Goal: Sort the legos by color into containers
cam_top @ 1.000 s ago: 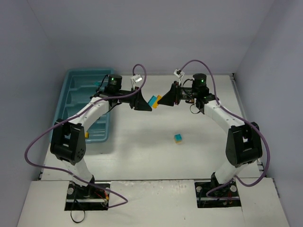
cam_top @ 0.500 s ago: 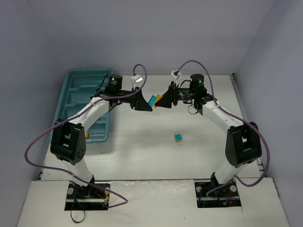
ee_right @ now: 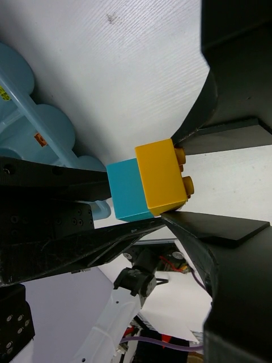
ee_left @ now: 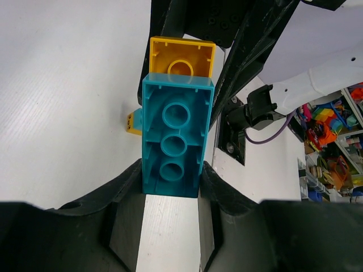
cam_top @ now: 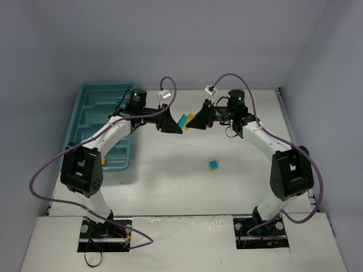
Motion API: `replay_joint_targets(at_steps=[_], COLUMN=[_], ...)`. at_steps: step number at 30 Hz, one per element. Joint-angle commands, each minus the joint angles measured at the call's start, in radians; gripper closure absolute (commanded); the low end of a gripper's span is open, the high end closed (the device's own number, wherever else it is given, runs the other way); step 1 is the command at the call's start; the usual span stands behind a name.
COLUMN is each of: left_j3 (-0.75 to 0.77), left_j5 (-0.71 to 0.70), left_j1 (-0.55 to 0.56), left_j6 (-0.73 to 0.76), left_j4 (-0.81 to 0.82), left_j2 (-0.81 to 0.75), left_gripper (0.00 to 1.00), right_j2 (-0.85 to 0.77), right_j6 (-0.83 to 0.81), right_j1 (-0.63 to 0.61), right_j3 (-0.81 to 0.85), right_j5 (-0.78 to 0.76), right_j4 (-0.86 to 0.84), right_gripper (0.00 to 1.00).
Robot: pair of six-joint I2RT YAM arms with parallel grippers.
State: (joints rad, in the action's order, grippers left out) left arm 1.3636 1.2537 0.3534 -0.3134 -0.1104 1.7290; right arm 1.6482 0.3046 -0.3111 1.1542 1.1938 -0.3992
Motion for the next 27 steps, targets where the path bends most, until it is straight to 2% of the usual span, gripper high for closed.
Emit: replay_joint_targets(at_steps=[1, 9, 15, 18, 22, 23, 26, 27], left_j3=[0.057, 0.069, 0.075, 0.069, 0.147, 0.202, 0.300, 0.358], left_j5=[-0.005, 0.012, 0.032, -0.032, -0.374, -0.574, -0.900, -1.060], left_j1=[0.007, -0.057, -0.090, -0.123, -0.241, -0.255, -0.280, -0.284], left_j6=[-0.018, -0.046, -0.041, -0.035, 0.031, 0.042, 0.097, 0.112], left_j4=[0.074, 0.094, 0.081, 0.072, -0.087, -0.154, -0.230, -0.245], left_j2=[-0.063, -0.103, -0.117, -0.118, -0.100, -0.079, -0.002, 0.023], left_gripper=[0.94, 0.96, 0.97, 0.96, 0.96, 0.96, 0.96, 0.96], right_j2=[-0.024, -0.010, 0.018, 0.018, 0.009, 0.001, -0.008, -0.014], right_j6=[-0.042, -0.105, -0.124, -0.121, -0.148, -0.153, -0.153, -0.153], right_j1=[-0.023, -0.008, -0.003, 0.000, 0.000, 0.000, 0.000, 0.001], right_j3=[-0.011, -0.100, -0.105, -0.093, -0.071, -0.070, -0.071, -0.073], right_j5=[0.052, 0.050, 0.058, 0.046, 0.003, -0.009, -0.023, -0.028], right_j4=[-0.076, -0.076, -0.072, -0.060, 0.002, 0.006, 0.016, 0.017], right_gripper=[1.00, 1.00, 1.00, 1.00, 1.00, 1.00, 1.00, 1.00])
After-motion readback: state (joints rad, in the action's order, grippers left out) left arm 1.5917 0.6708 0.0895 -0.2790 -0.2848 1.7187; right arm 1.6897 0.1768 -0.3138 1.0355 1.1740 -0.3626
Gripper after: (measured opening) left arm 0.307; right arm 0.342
